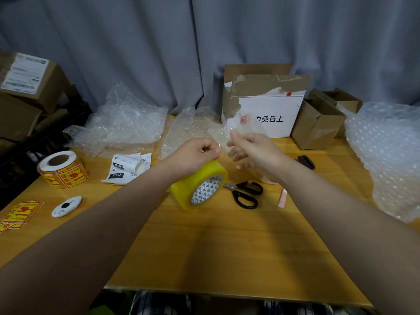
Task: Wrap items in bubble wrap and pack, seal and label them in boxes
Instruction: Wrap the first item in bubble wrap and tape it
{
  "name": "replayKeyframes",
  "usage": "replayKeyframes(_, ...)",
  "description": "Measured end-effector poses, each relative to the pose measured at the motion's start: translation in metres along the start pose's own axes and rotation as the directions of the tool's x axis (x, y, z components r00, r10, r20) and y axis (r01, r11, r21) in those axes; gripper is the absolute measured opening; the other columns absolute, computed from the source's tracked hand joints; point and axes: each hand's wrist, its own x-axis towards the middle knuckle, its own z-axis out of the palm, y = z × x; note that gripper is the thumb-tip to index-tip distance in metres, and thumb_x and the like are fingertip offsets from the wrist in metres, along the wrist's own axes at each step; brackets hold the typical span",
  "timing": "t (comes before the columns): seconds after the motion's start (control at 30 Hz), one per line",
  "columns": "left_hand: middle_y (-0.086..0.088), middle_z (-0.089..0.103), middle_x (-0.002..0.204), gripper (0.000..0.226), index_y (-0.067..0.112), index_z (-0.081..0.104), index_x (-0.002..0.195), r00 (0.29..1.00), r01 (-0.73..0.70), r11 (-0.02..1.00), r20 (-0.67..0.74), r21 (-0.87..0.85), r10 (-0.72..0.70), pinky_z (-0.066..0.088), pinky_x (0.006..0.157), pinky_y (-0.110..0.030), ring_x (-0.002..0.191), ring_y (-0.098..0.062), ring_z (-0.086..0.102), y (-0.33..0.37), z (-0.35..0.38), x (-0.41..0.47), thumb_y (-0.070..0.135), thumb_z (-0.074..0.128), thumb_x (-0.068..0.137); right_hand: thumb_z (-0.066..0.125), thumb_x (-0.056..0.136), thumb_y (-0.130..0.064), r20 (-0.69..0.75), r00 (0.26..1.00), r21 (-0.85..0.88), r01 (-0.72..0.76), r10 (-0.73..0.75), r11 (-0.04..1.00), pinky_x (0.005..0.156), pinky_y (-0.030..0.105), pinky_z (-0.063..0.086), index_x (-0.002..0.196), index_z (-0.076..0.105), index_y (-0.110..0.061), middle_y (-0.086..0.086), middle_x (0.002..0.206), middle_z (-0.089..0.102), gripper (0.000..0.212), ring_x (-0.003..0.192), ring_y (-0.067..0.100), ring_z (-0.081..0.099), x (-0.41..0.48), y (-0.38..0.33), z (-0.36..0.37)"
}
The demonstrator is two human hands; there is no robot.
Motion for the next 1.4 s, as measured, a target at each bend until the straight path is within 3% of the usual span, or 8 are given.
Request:
replayKeyframes(0.1, 0.004, 0.057, 0.076, 0.018, 0.006, 0.065, 0.091, 1.0, 0.019, 1.0, -0.024, 0.006, -0.019, 0.038, 0.051, -0.003, 0.066, -0.002, 0.05, 0.001, 0.001, -0.001, 0.02, 0.054, 0.095, 0.07, 0.085, -0.018, 0.021, 0.998, 0.004, 0.066, -0.066, 0.998, 0.072, 0.033, 0.055, 0.099, 0.052, -0.016, 0.009, 0.083, 0.067, 0.023, 0.078, 0.02, 0.066, -0.003, 0.003, 0.008)
replayKeyframes(0.27, -0.005, 0.059, 0.075, 0.032, 0.0, 0.067, 0.09, 0.994, 0.082, 0.994, -0.08, 0.066, -0.076, 0.034, 0.042, -0.006, 0.057, -0.007, 0.046, 0.002, 0.004, -0.004, 0.029, 0.054, 0.095, 0.061, 0.089, 0.001, -0.131, 0.952, -0.025, 0.277, -0.277, 0.961, 0.065, 0.021, 0.052, 0.086, 0.05, -0.014, 0.019, 0.067, 0.063, 0.019, 0.063, 0.012, 0.062, -0.007, 0.002, 0.015)
replayKeyframes(0.43, -0.009, 0.057, 0.076, 0.04, -0.004, 0.066, 0.094, 0.986, 0.12, 0.992, -0.117, 0.031, -0.116, 0.035, 0.046, -0.014, 0.062, -0.015, 0.049, 0.0, 0.006, -0.009, 0.034, 0.054, 0.094, 0.055, 0.092, 0.0, -0.163, 0.925, -0.091, 0.331, -0.342, 0.939, 0.068, 0.021, 0.055, 0.091, 0.061, -0.016, -0.003, 0.053, 0.063, 0.017, 0.06, 0.006, 0.063, -0.012, 0.001, 0.016)
replayKeyframes(0.6, -0.005, 0.059, 0.079, 0.032, 0.005, 0.063, 0.09, 0.985, 0.127, 0.992, -0.119, -0.004, -0.127, 0.041, 0.064, -0.028, 0.072, -0.016, 0.052, 0.002, 0.01, -0.015, 0.035, 0.052, 0.095, 0.056, 0.093, -0.005, -0.07, 0.93, -0.238, 0.335, -0.36, 0.912, 0.07, 0.015, 0.049, 0.096, 0.07, -0.014, 0.001, 0.072, 0.067, 0.017, 0.069, 0.005, 0.061, -0.015, -0.003, 0.012)
replayKeyframes(0.93, 0.008, 0.053, 0.069, 0.026, 0.016, 0.055, 0.071, 0.981, 0.055, 0.998, -0.183, -0.019, -0.057, 0.038, 0.061, -0.02, 0.064, -0.003, 0.047, 0.004, 0.019, -0.027, 0.03, 0.056, 0.093, 0.072, 0.084, -0.018, -0.182, 0.946, -0.364, 0.189, -0.269, 0.912, 0.073, 0.024, 0.05, 0.088, 0.073, -0.01, 0.006, 0.084, 0.07, 0.01, 0.078, 0.014, 0.062, -0.023, -0.002, 0.017)
replayKeyframes(1.17, 0.006, 0.051, 0.085, 0.023, 0.013, 0.058, 0.079, 0.982, -0.015, 0.99, -0.185, 0.137, 0.041, 0.035, 0.062, -0.011, 0.076, -0.003, 0.047, 0.002, 0.023, -0.034, 0.03, 0.052, 0.095, 0.064, 0.089, -0.03, -0.118, 0.948, -0.596, 0.171, -0.296, 0.785, 0.063, 0.028, 0.042, 0.075, 0.062, -0.013, 0.001, 0.083, 0.061, 0.022, 0.077, 0.019, 0.058, -0.035, -0.008, 0.007)
replayKeyframes(1.3, -0.002, 0.055, 0.091, 0.021, 0.008, 0.059, 0.082, 0.962, -0.06, 0.993, -0.261, 0.1, 0.085, 0.035, 0.067, -0.018, 0.085, -0.011, 0.051, 0.005, 0.023, -0.042, 0.024, 0.054, 0.095, 0.039, 0.1, -0.045, -0.237, 0.971, -0.196, -0.062, 0.014, 0.979, 0.065, 0.041, 0.06, 0.095, 0.062, -0.004, 0.017, 0.086, 0.069, 0.047, 0.068, 0.028, 0.068, -0.047, -0.01, -0.006)
replayKeyframes(1.4, 0.001, 0.053, 0.088, 0.013, 0.009, 0.063, 0.08, 0.917, -0.276, 0.961, -0.301, -0.005, 0.262, 0.037, 0.073, -0.007, 0.082, 0.003, 0.05, 0.021, 0.025, -0.049, 0.015, 0.059, 0.092, 0.03, 0.086, -0.074, 0.076, 0.901, 0.11, -0.434, 0.428, 0.894, 0.058, 0.036, 0.06, 0.114, 0.049, -0.007, 0.026, 0.091, 0.069, 0.076, 0.075, 0.034, 0.072, -0.058, -0.009, -0.007)
